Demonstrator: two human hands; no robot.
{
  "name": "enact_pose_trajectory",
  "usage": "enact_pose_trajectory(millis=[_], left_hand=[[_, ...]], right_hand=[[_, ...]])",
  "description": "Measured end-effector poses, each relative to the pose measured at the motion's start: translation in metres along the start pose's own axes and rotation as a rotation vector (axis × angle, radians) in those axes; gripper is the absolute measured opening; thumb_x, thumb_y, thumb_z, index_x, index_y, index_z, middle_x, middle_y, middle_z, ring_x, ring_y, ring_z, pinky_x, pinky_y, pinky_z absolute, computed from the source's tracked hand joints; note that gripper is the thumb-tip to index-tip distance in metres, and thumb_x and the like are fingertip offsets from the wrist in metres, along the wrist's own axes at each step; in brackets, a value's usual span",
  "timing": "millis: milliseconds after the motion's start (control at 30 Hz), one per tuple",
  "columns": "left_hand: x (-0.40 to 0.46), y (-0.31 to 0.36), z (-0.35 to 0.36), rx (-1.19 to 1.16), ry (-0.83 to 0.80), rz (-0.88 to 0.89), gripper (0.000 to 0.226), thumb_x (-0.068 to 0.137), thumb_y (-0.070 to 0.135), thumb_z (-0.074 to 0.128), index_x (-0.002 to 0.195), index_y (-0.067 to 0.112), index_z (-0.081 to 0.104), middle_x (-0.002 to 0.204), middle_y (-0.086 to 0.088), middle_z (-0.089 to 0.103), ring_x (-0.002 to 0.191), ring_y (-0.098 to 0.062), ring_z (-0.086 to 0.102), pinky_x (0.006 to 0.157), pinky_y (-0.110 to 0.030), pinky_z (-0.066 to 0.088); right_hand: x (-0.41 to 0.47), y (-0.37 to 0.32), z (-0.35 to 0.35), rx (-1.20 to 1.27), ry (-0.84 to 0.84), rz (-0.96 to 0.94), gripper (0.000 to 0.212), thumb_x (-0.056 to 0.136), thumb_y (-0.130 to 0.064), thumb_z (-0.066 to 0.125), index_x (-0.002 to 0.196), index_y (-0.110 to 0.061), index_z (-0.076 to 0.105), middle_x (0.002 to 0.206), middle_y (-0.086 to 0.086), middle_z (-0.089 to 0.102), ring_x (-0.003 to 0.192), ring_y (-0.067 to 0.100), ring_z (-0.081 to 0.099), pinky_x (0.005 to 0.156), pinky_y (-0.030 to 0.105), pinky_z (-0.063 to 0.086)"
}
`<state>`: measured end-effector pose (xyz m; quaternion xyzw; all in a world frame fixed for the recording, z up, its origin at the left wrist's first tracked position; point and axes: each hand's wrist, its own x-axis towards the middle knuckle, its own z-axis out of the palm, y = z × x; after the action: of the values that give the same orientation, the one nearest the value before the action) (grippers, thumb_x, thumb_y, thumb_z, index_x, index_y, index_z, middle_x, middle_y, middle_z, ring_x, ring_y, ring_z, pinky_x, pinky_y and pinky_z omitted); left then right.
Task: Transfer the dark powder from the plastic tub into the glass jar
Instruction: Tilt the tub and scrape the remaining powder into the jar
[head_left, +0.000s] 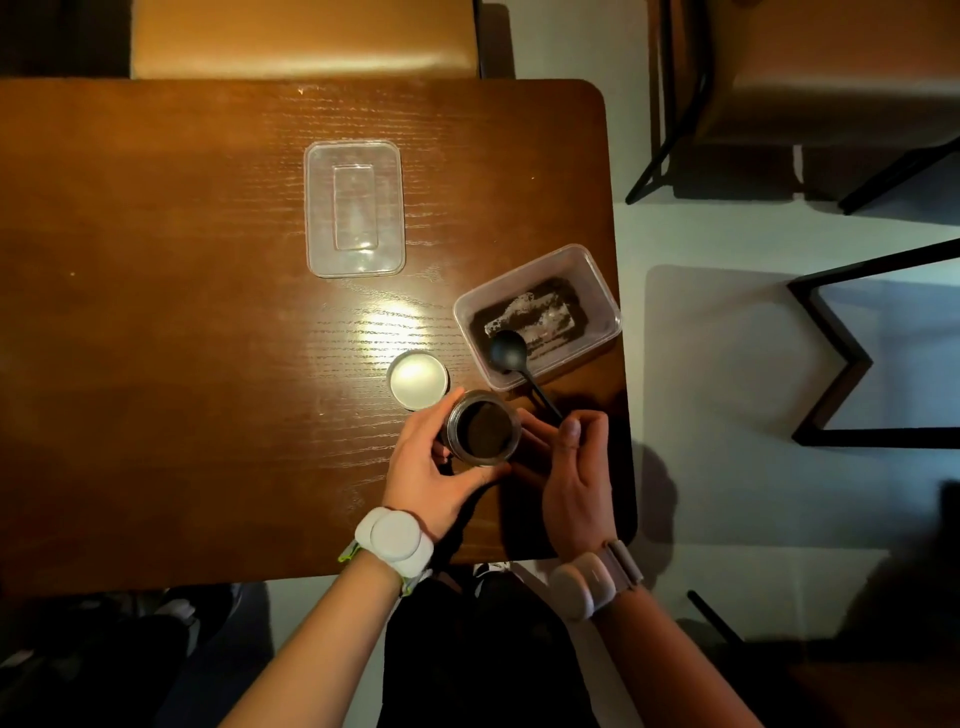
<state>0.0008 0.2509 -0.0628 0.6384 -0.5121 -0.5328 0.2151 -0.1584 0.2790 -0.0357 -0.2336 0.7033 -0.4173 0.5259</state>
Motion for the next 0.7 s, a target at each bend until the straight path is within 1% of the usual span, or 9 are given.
enact_pose_trajectory(millis=[133,267,333,400,433,500,600,667,700], left_hand=[[0.013,0.008,0.000,0.039,0.054,-0.023,0.096,0.067,0.022,0.099,0.151,0.028,0.054,0.127,0.004,0.045,0.112,0.000,0.051,0.091,0.006,0.036],[0.031,0.018,-0.003,0.071,0.076,-0.050,0.103,0.067,0.029,0.099,0.156,0.024,0.049,0.125,0.003,0.045,0.100,0.003,0.052,0.082,0.003,0.040],[0.039,0.023,-0.005,0.078,0.072,-0.068,0.106,0.067,0.033,0.099,0.158,0.024,0.045,0.128,0.005,0.043,0.097,0.003,0.053,0.080,0.004,0.041],[0.039,0.031,-0.010,0.095,0.038,-0.085,0.112,0.067,0.036,0.099,0.161,0.025,0.040,0.132,0.007,0.040,0.098,-0.001,0.052,0.081,0.004,0.039],[0.037,0.037,-0.013,0.110,0.014,-0.096,0.115,0.066,0.039,0.098,0.162,0.026,0.036,0.135,0.009,0.038,0.104,-0.003,0.049,0.088,0.002,0.037],[0.032,0.045,-0.020,0.138,-0.005,-0.125,0.116,0.066,0.052,0.095,0.162,0.029,0.033,0.140,0.011,0.034,0.123,-0.004,0.042,0.105,-0.016,0.036],[0.033,0.063,-0.032,0.079,0.048,-0.157,0.074,0.087,0.060,0.073,0.151,0.030,0.049,0.143,0.008,0.041,0.127,-0.011,0.046,0.112,-0.035,0.041],[0.048,0.076,-0.037,0.048,0.122,-0.142,0.039,0.101,0.052,0.059,0.131,0.027,0.064,0.132,0.004,0.054,0.116,-0.013,0.055,0.105,-0.034,0.045],[0.062,0.080,-0.037,0.035,0.160,-0.139,0.031,0.104,0.048,0.056,0.124,0.027,0.067,0.126,0.004,0.060,0.110,-0.013,0.059,0.098,-0.029,0.045]], right_hand=[[0.016,-0.009,0.004,-0.054,0.002,-0.025,0.012,0.108,-0.036,0.036,0.106,-0.029,0.044,0.117,0.004,0.071,0.111,0.015,0.072,0.083,0.048,0.064],[0.034,-0.017,0.009,-0.171,0.021,-0.094,0.013,0.111,-0.032,0.034,0.108,-0.026,0.046,0.096,-0.005,0.063,0.082,0.000,0.067,0.073,0.039,0.062],[0.044,-0.024,0.012,-0.173,-0.021,-0.099,0.018,0.112,-0.029,0.033,0.115,-0.015,0.043,0.106,-0.004,0.064,0.092,-0.010,0.066,0.078,0.025,0.059],[0.049,-0.030,0.013,-0.078,-0.067,-0.059,0.021,0.112,-0.030,0.031,0.121,-0.012,0.040,0.124,0.005,0.068,0.115,0.004,0.068,0.089,0.029,0.060],[0.050,-0.032,0.011,-0.058,-0.057,-0.046,0.022,0.112,-0.031,0.030,0.121,-0.013,0.040,0.125,0.006,0.069,0.116,0.011,0.070,0.090,0.032,0.060],[0.054,-0.033,0.000,-0.093,0.038,-0.064,0.021,0.112,-0.035,0.032,0.115,-0.019,0.045,0.114,0.003,0.072,0.105,0.017,0.073,0.085,0.037,0.062],[0.065,-0.044,-0.023,-0.237,0.278,-0.137,0.027,0.107,-0.045,0.034,0.102,-0.023,0.050,0.104,0.007,0.058,0.096,0.032,0.062,0.089,0.054,0.056],[0.084,-0.059,-0.036,-0.314,0.371,-0.169,0.025,0.104,-0.040,0.035,0.099,-0.020,0.050,0.109,0.007,0.049,0.096,0.024,0.052,0.092,0.043,0.048],[0.094,-0.068,-0.040,-0.349,0.362,-0.171,0.023,0.106,-0.037,0.036,0.101,-0.019,0.049,0.112,0.007,0.046,0.098,0.019,0.048,0.092,0.037,0.043]])
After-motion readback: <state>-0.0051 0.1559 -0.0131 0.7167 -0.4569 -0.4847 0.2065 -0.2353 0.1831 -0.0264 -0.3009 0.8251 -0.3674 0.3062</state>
